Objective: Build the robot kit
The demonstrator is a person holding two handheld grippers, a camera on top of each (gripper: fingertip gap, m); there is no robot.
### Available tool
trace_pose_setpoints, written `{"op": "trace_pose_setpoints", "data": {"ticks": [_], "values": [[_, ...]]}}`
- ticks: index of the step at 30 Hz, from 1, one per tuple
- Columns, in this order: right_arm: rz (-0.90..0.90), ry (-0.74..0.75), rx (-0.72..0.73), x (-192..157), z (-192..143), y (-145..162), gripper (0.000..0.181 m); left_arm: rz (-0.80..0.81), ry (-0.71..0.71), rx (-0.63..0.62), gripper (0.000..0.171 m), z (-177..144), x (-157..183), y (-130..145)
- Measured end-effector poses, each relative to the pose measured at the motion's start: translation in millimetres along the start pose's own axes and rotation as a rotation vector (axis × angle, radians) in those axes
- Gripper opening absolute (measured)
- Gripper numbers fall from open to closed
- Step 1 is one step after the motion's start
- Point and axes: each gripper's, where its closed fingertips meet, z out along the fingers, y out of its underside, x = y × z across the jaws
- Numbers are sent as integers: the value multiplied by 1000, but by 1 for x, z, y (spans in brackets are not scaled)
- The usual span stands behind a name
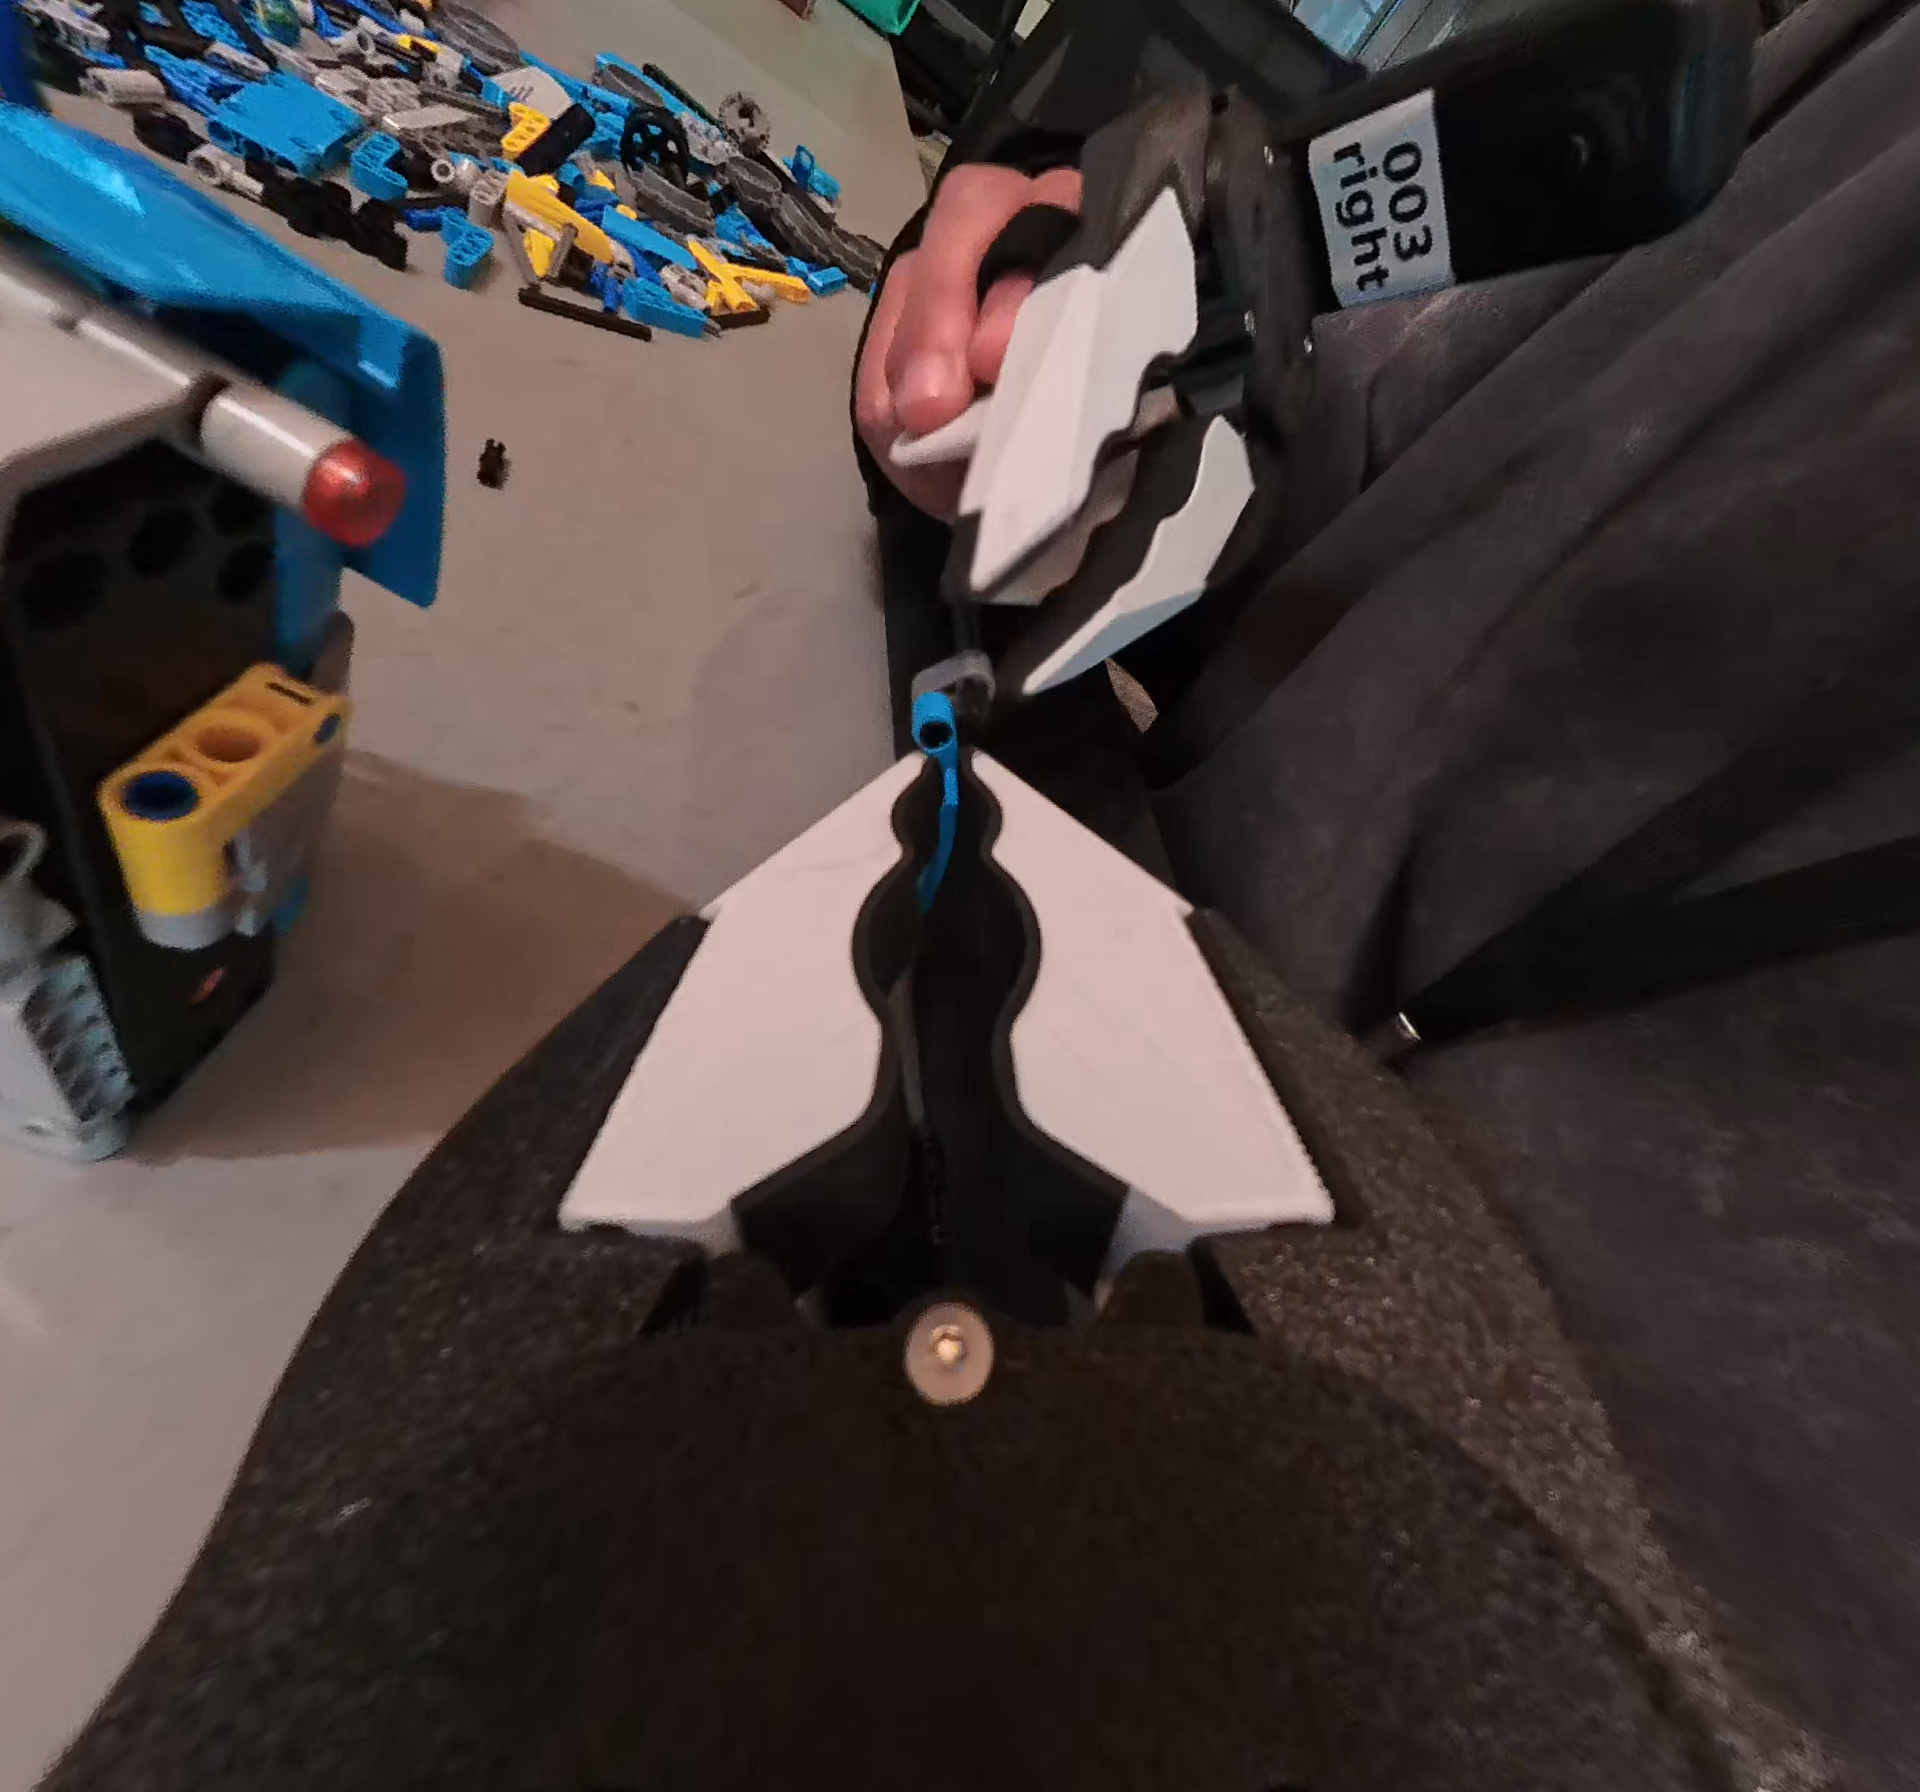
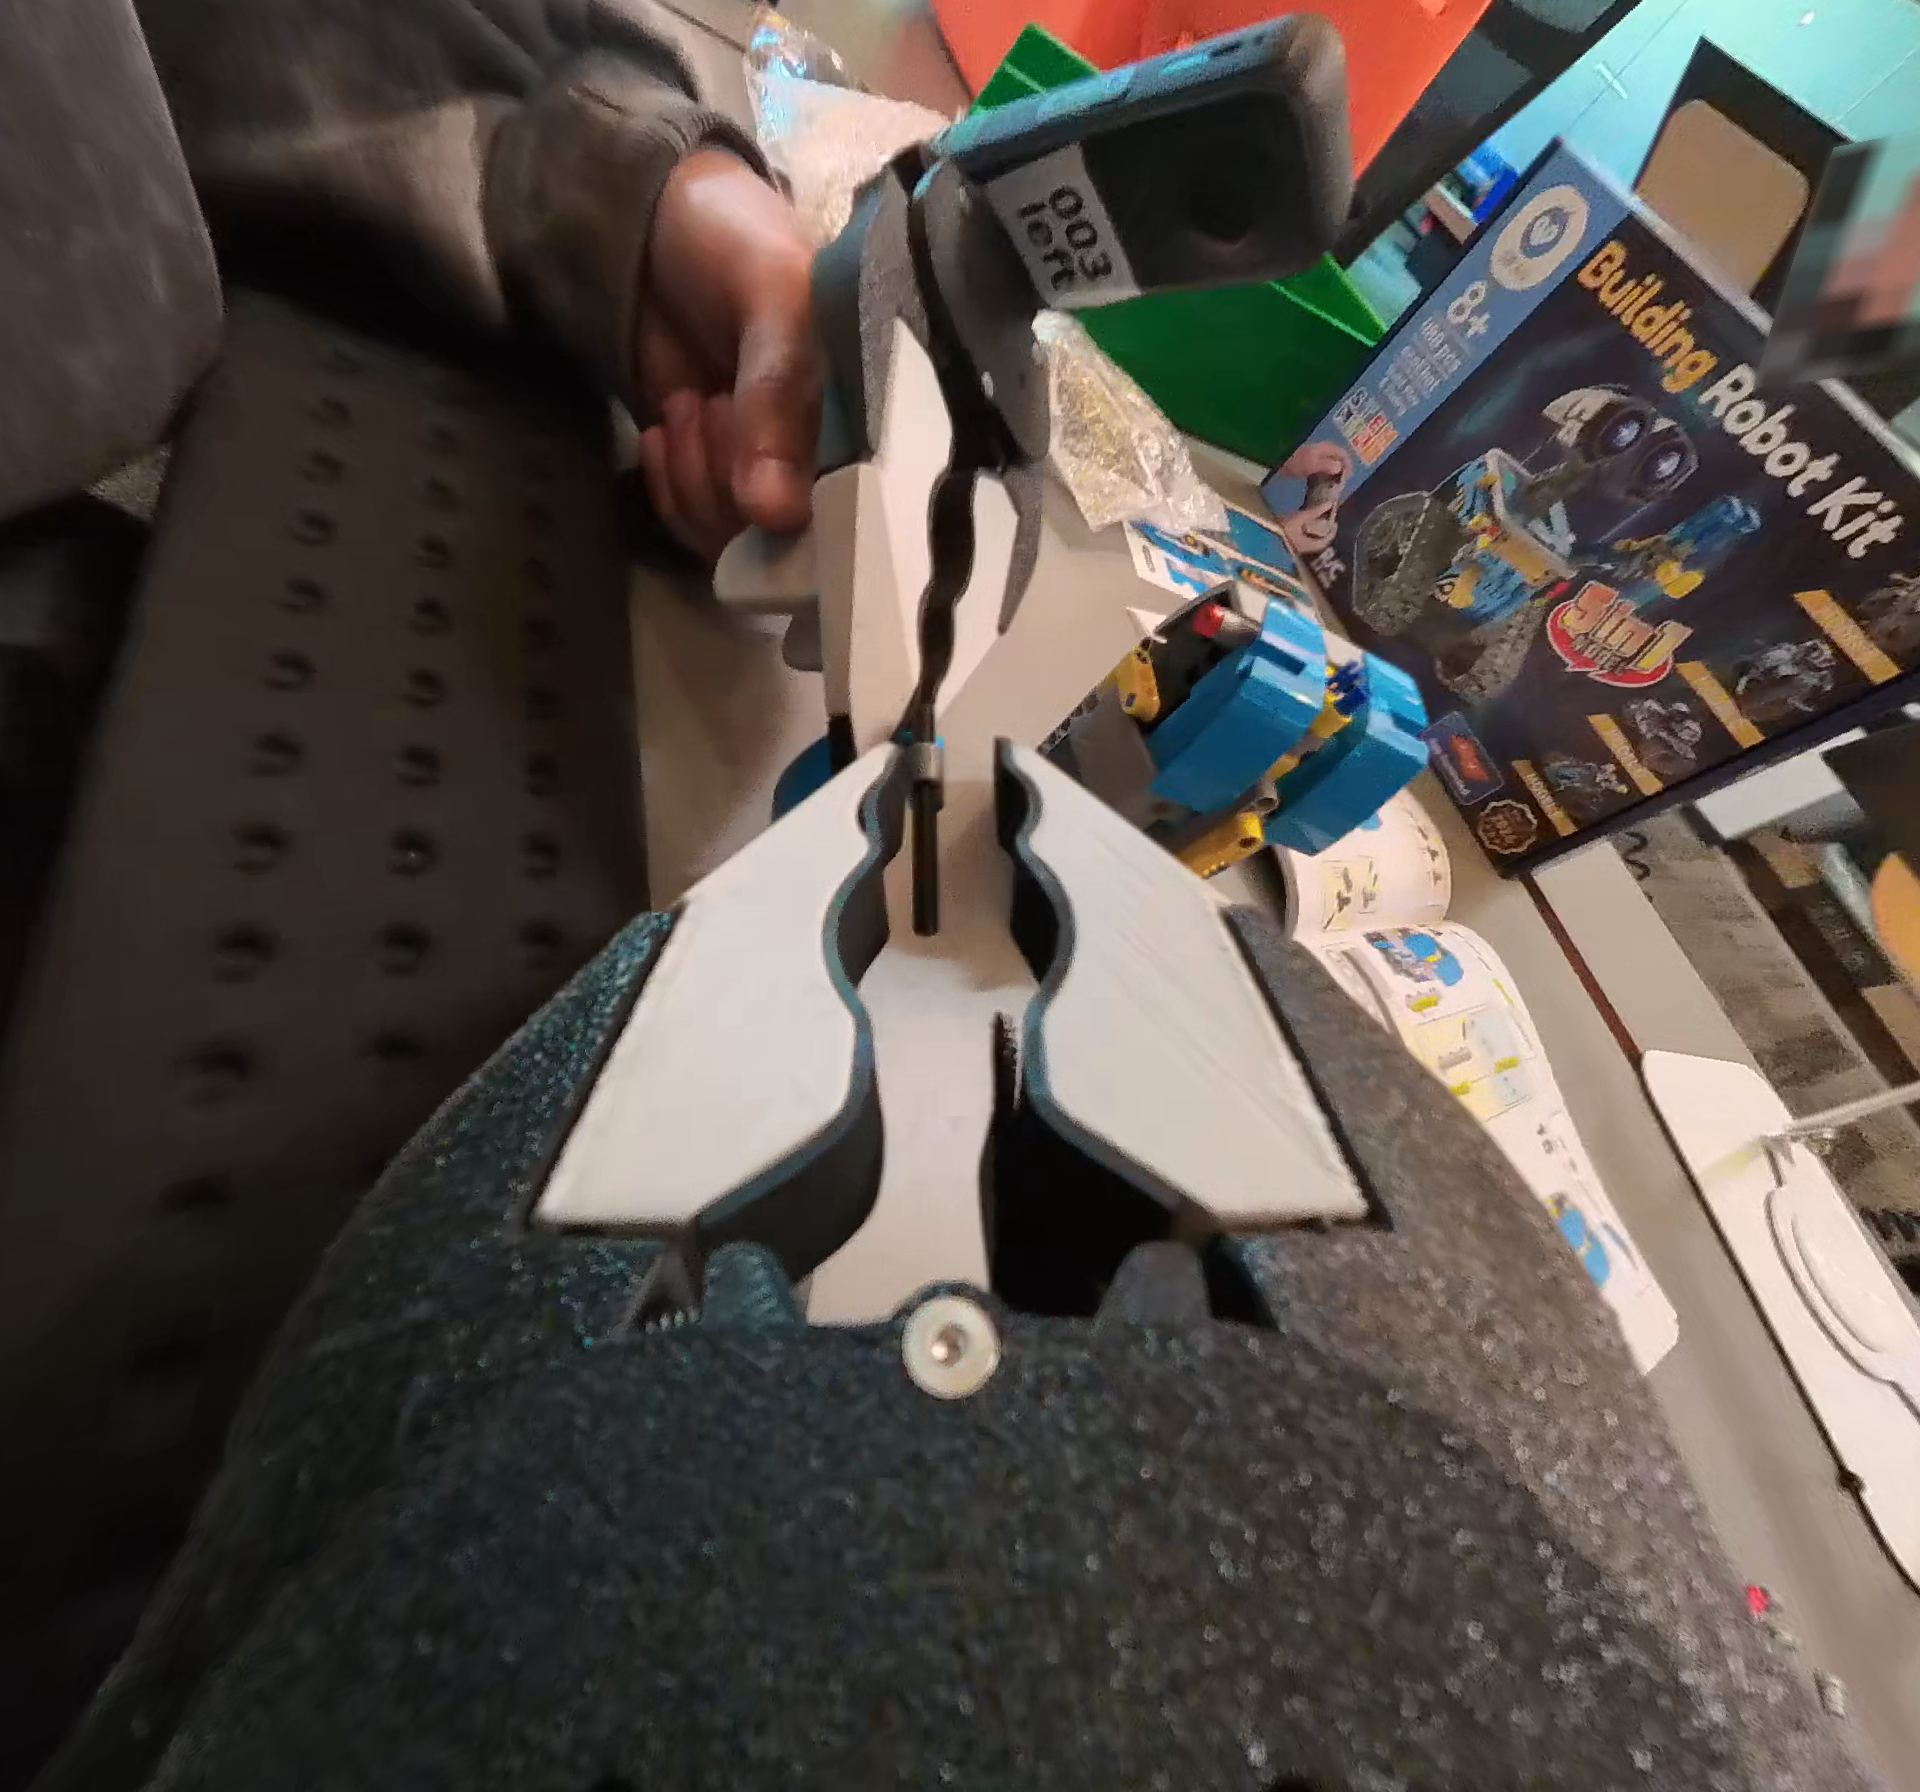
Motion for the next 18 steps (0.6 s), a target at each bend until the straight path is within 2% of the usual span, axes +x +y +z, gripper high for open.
{"op": "trace_pose_setpoints", "data": {"ticks": [3, 8, 12, 14, 18], "values": [[-56, 10, -23, -3, 2, 3, 3, -17, -14, -1, 1, 0, -5, 1], [-97, 34, -30, -4, 2, 3, 3, -6, -10, -1, 1, 0, -3, 1], [7, -17, -42, -5, 4, 8, 18, 13, -13, -8, 1, 1, -2, 2], [4, -25, -53, -6, 5, 10, 7, 12, -13, -13, 1, 1, -2, 3], [-95, 13, -70, -7, 5, 9, 7, -44, 29, -3, 1, 1, -1, 2]]}}
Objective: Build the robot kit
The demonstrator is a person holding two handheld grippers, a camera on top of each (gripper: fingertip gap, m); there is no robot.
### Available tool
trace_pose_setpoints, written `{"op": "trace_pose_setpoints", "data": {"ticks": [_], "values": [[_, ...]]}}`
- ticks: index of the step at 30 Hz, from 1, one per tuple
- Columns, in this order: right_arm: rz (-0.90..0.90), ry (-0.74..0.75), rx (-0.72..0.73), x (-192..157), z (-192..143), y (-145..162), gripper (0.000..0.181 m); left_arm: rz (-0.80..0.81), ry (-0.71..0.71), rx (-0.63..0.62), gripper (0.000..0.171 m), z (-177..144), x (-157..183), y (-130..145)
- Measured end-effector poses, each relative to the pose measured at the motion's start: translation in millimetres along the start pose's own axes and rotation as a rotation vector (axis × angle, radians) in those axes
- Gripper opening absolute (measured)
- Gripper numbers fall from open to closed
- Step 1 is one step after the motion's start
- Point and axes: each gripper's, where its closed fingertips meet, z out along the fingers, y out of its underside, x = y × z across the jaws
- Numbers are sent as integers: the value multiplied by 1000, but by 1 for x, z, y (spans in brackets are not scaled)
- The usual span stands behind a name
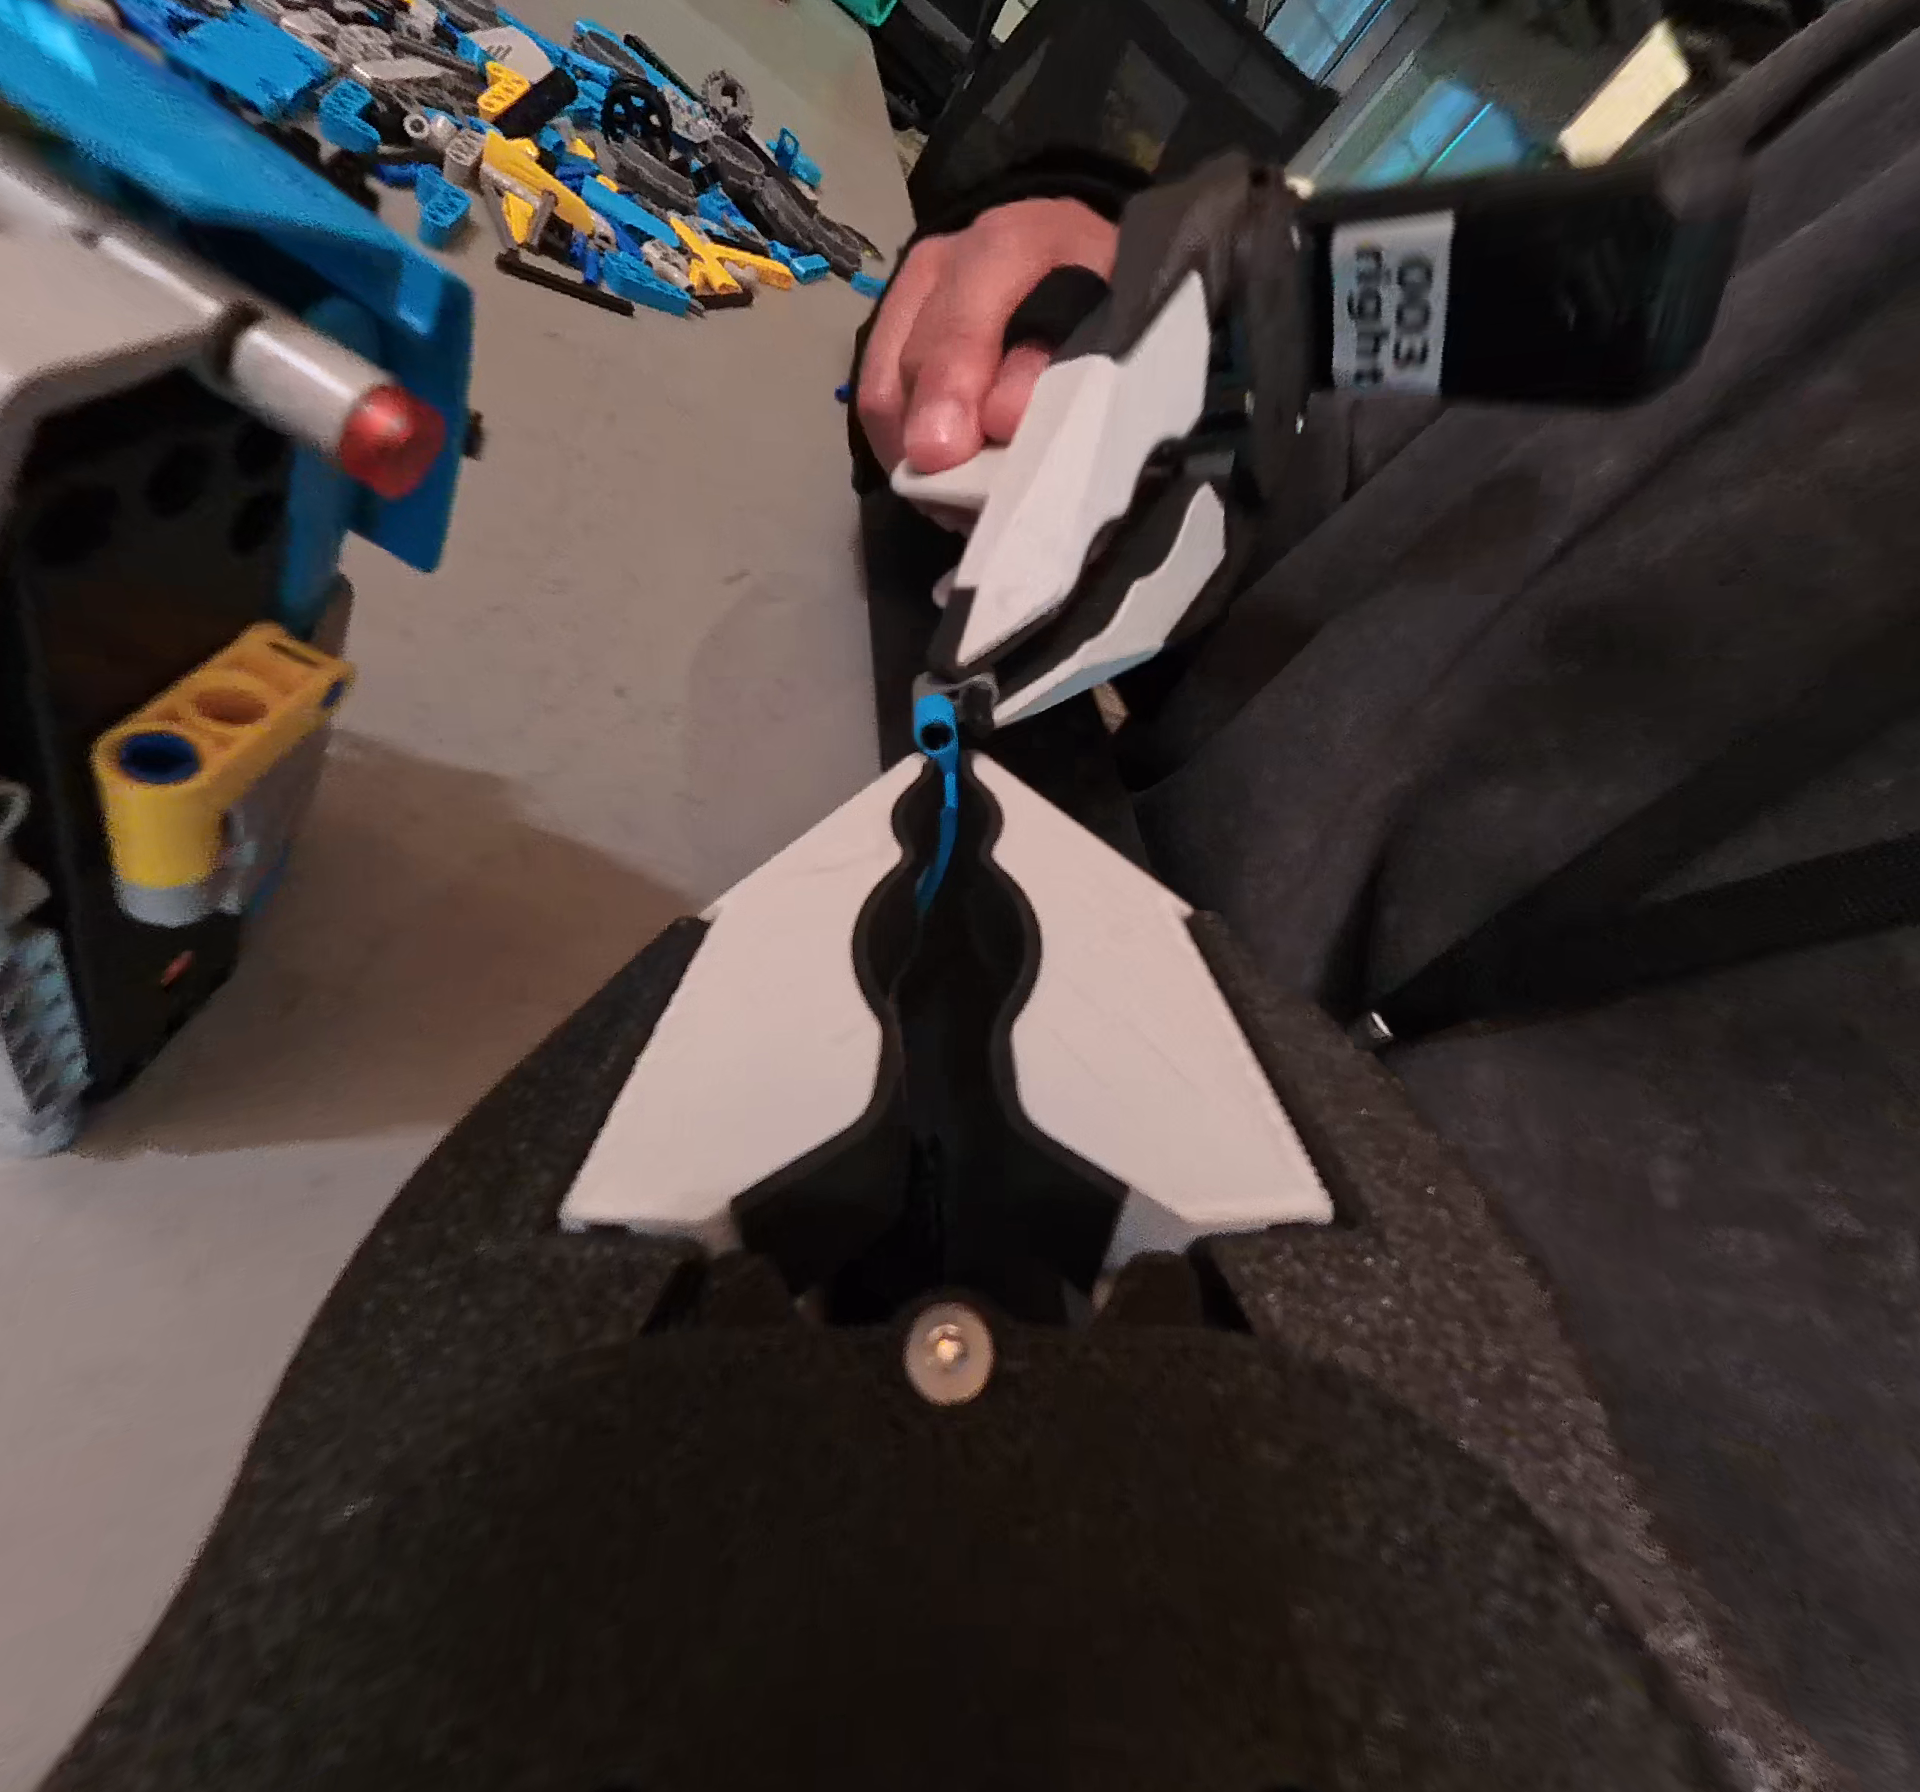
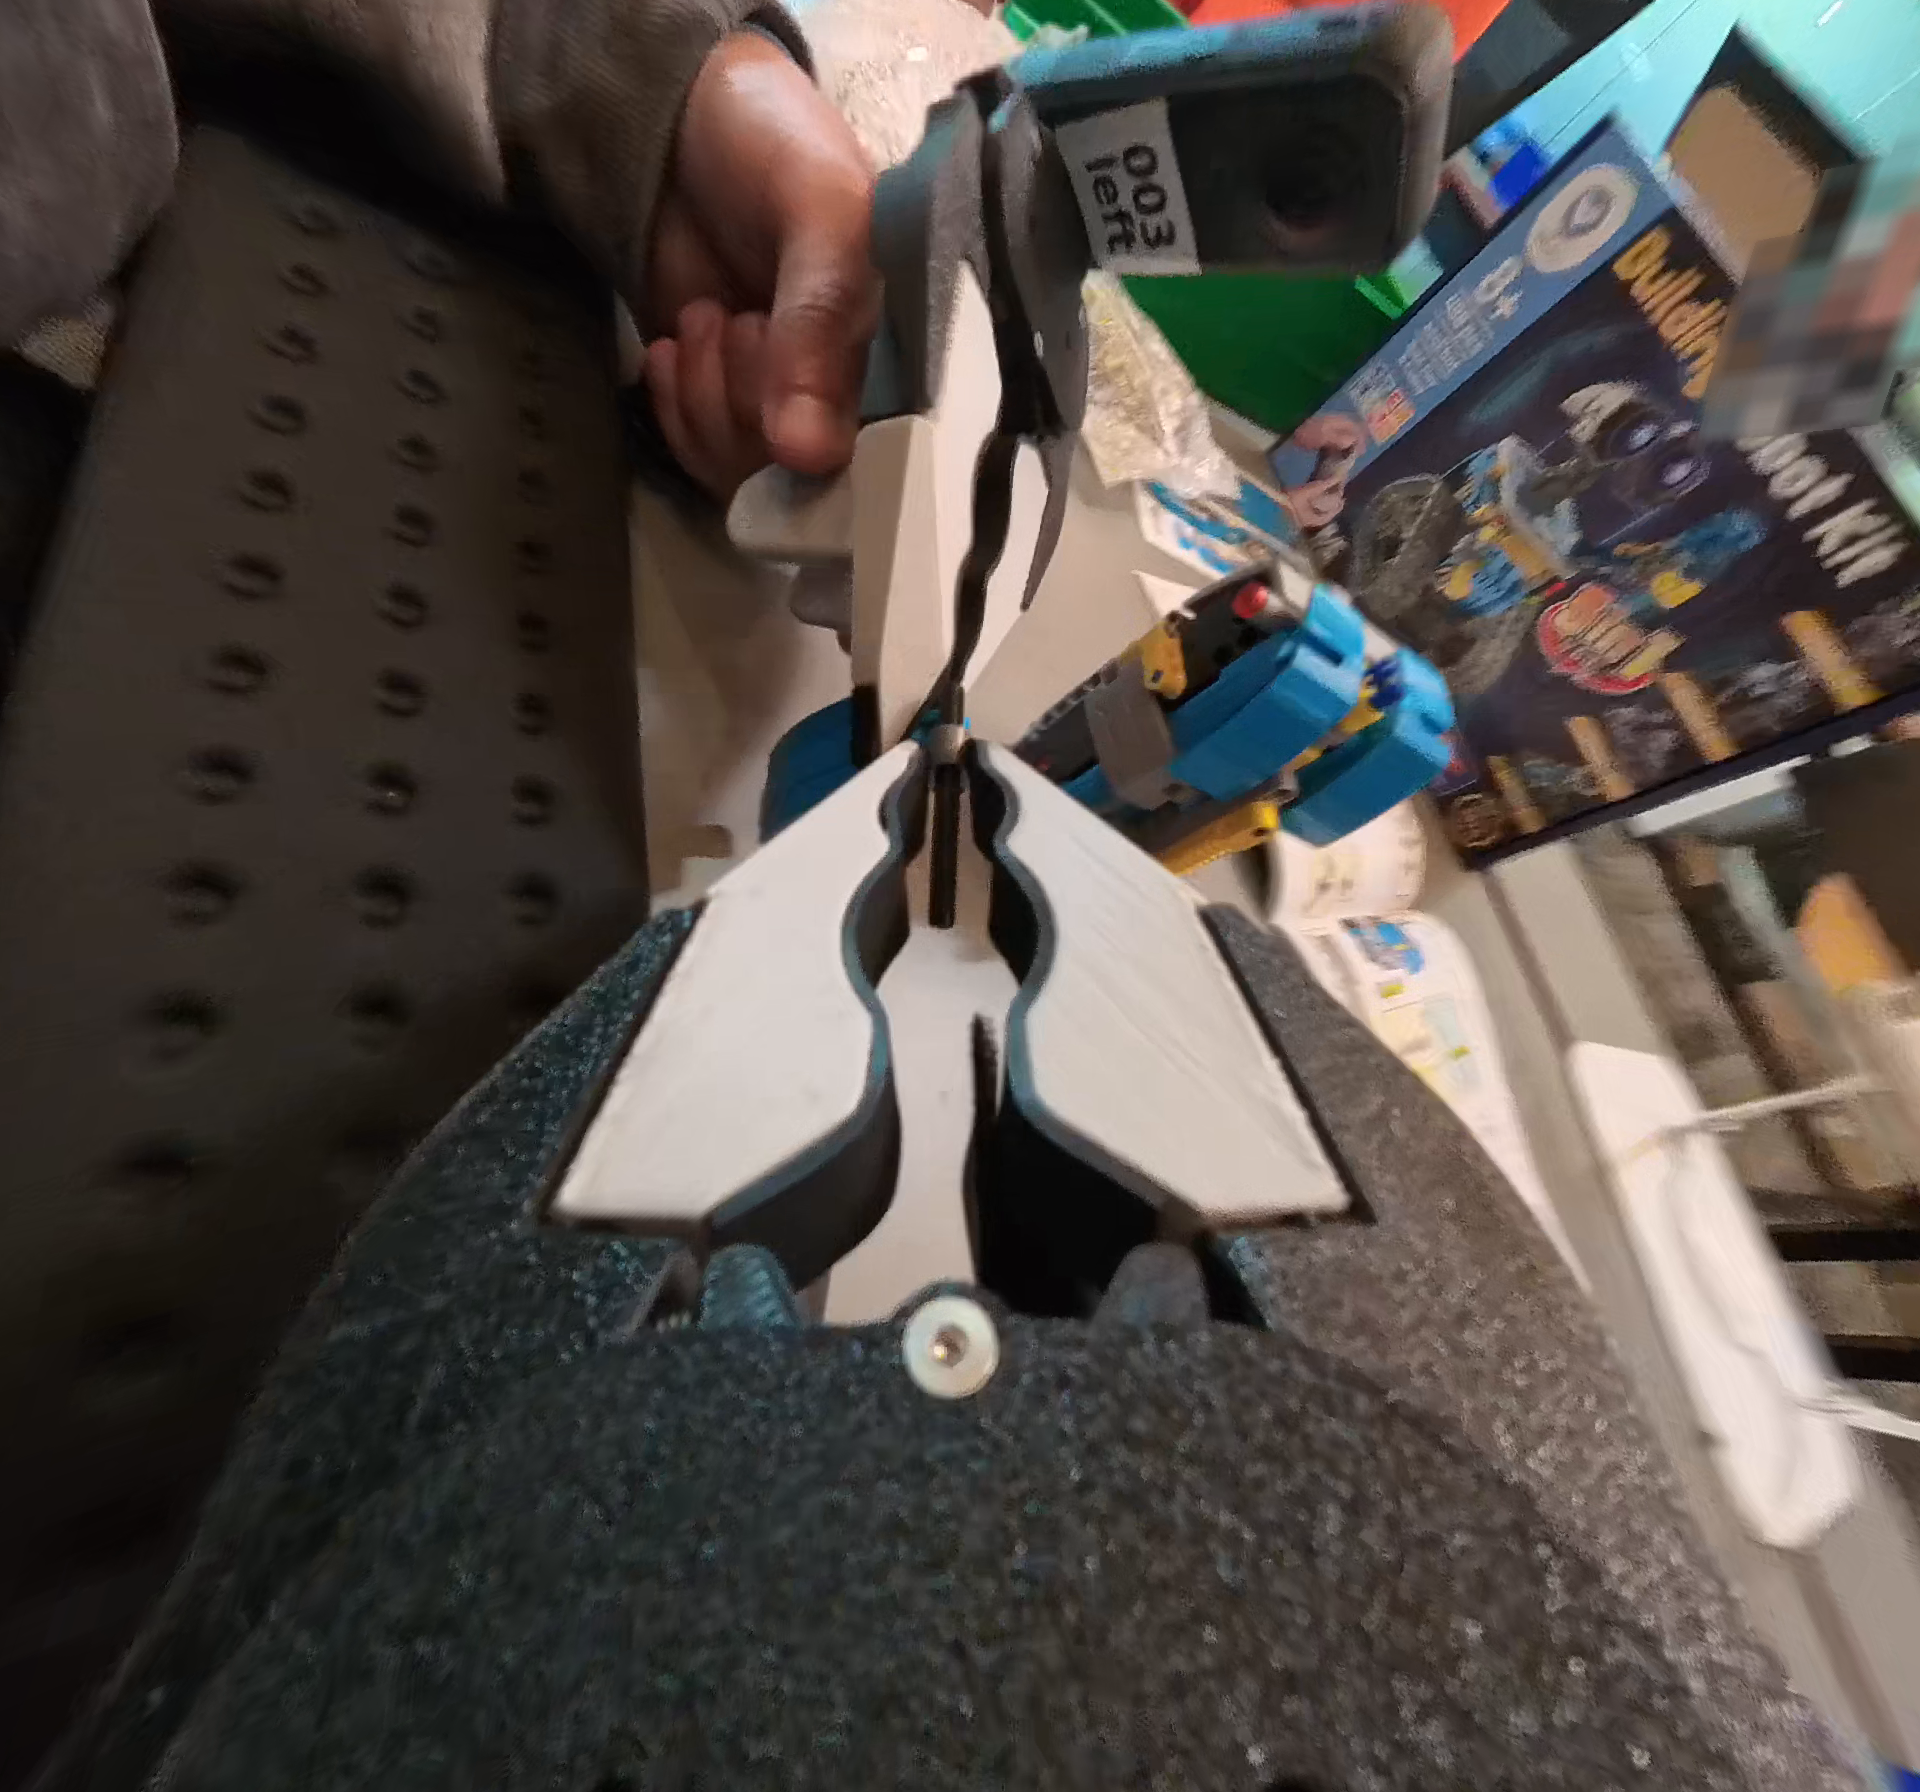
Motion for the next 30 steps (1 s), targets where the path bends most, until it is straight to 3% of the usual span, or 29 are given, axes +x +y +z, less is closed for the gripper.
{"op": "trace_pose_setpoints", "data": {"ticks": [3, 7, 9, 15, 19, 27, 30], "values": [[-219, 125, -36, 1, 2, 0, 7, -64, 36, 15, 0, -2, -1, -1], [-245, 117, -48, -1, 2, 1, 7, -69, 39, 5, 0, -1, -1, 0], [-192, 106, -46, 0, 4, 3, 7, -65, 22, 3, 0, -1, -3, 0], [354, -143, 148, 3, -5, -12, 16, 71, -61, -13, 1, 0, -5, 0], [298, -123, 121, 2, -2, -5, 0, 46, -55, -6, 1, 0, -7, -1], [206, -137, 52, -13, 8, 4, 0, 7, -55, 0, 1, -2, -13, -1], [285, -152, 107, -6, 3, -2, 0, 15, -48, 21, 1, -3, -11, -5]]}}
